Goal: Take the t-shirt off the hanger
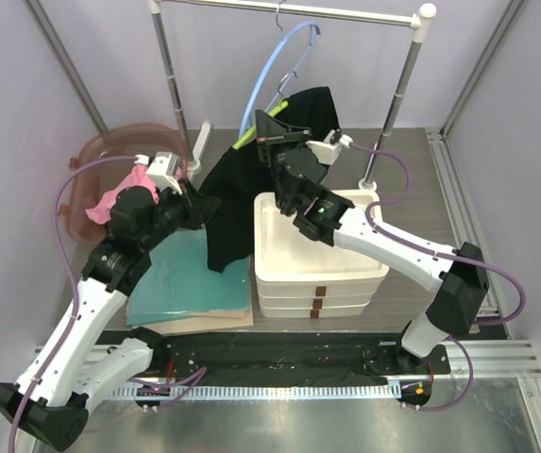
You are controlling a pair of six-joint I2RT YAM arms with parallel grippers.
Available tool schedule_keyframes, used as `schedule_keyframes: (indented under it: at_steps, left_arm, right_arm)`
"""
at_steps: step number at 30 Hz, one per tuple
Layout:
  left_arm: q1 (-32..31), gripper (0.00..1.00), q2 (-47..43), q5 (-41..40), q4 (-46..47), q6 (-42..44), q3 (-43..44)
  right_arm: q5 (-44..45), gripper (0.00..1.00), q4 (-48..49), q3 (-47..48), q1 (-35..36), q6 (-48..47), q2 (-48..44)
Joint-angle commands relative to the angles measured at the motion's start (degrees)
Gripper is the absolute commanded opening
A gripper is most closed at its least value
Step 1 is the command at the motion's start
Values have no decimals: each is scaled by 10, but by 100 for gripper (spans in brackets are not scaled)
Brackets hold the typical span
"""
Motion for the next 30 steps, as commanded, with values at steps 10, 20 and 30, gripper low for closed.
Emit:
schedule_keyframes:
  at_steps: [10,20,30]
  left_arm:
    - [15,0,-81,-249,-45,-57,-35]
    - [15,0,-47,-22,29,0,-27]
    - [15,80,99,99,16,62,89]
  right_arm:
    - [67,1,-69,-13,-154,118,-113]
    - [8,1,-80,-13,-162,153,-104]
    - [-26,1,-101,54,-128,154,-71]
